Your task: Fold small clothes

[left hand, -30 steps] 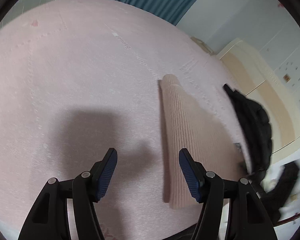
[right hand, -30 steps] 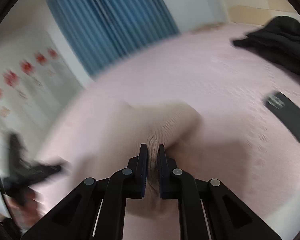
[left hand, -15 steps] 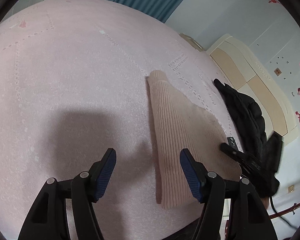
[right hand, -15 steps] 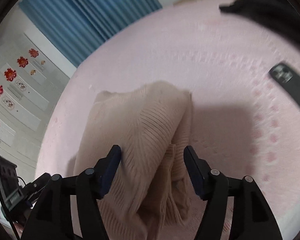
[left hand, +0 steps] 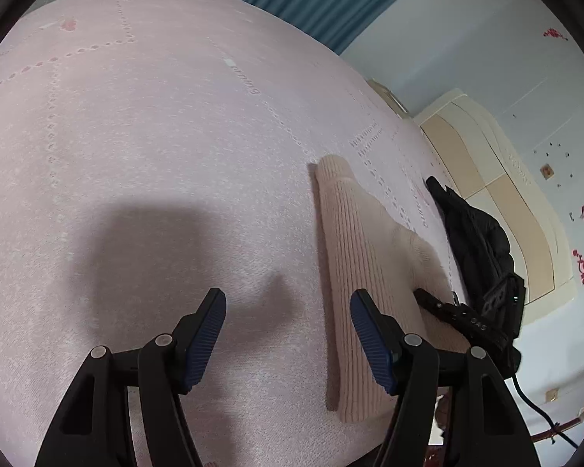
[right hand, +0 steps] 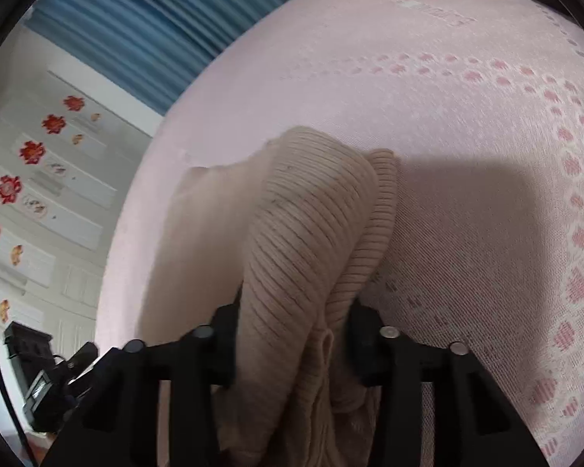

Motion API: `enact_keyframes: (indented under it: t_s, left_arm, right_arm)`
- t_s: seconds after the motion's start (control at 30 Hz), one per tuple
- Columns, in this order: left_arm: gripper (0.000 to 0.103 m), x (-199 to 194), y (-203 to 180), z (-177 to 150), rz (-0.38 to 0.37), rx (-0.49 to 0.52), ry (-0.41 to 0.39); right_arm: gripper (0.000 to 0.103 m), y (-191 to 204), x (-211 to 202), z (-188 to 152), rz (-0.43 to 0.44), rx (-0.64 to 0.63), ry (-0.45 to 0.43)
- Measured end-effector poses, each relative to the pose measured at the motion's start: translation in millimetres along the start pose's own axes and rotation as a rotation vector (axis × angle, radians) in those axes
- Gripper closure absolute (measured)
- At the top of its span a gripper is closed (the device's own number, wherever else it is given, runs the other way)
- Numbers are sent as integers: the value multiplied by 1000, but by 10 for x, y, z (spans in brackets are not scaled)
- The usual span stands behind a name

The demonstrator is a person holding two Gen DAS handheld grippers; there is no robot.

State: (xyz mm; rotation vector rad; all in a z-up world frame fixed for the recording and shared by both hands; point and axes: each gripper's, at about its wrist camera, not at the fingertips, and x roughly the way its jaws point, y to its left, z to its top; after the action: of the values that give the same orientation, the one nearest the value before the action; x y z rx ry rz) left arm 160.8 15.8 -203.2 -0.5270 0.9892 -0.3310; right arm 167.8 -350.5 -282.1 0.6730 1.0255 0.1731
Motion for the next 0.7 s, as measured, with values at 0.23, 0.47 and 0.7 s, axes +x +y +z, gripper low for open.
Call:
enact_keyframes:
  t_s: [0.23,0.47,0.7]
  left_arm:
    - [39,-370,-64,93,109,54,-71]
    - [39,-707,-33,192,156,54,-159]
    - [39,-804,194,363,154,42,-176]
  right_arm:
    - [67,523,-703,119,-19,-69,-149]
    - [67,1152,-1073,286,-262,-191,-196]
    - [68,1666,-802,453,-166,-182,-161]
